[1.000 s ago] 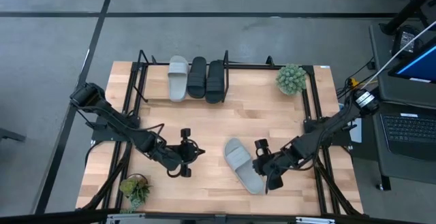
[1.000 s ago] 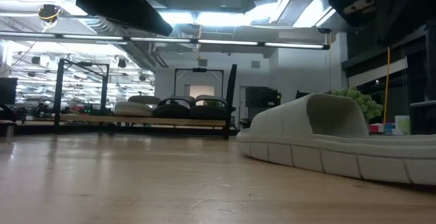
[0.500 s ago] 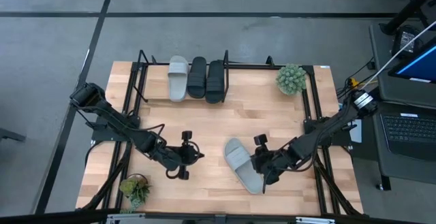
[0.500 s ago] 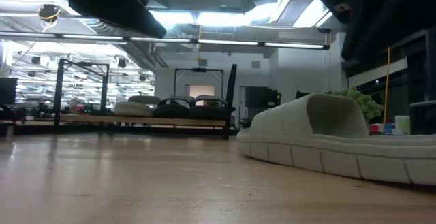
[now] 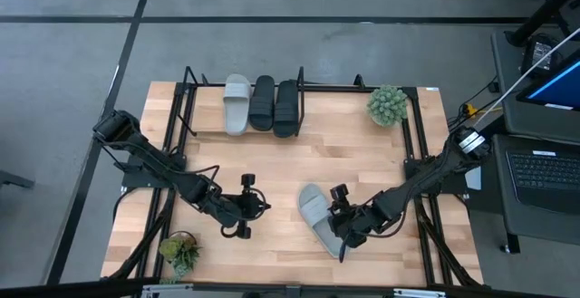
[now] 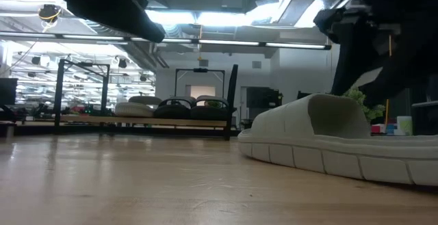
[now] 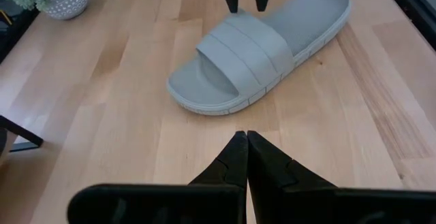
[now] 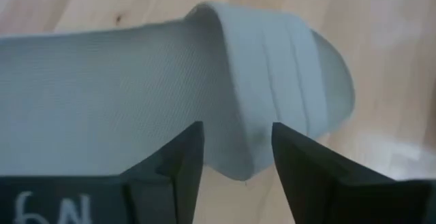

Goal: Pick and place slides into the shelf
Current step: Put the gray slides on the shelf

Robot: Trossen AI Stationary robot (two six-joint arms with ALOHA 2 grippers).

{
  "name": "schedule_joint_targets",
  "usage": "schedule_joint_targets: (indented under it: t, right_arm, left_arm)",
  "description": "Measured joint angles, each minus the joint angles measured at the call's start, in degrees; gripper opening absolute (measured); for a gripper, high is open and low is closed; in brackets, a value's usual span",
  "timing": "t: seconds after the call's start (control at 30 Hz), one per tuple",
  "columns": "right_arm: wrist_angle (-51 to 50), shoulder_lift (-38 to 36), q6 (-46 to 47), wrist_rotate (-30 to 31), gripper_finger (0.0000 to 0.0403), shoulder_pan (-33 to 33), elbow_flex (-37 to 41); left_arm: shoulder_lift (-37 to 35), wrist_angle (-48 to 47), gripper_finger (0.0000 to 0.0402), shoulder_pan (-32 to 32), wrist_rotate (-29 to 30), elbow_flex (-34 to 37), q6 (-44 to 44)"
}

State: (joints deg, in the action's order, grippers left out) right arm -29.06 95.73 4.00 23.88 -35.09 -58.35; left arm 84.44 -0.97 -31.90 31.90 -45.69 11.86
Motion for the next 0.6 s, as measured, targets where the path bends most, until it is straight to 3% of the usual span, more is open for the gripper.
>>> schedule_joint_targets:
  t: [0.43,0.6]
  right_arm:
    - [0.7,3.2,0.2,3.6,0.0173,2.6,-0.1]
    - [1.4,3.3,0.4,3.7,0.0141,4.0,0.0]
  left_arm:
    - [0.0,0.0,0.0,0.0,0.0,0.0,0.1]
    - [0.0,0.0,0.0,0.0,0.0,0.0,0.1]
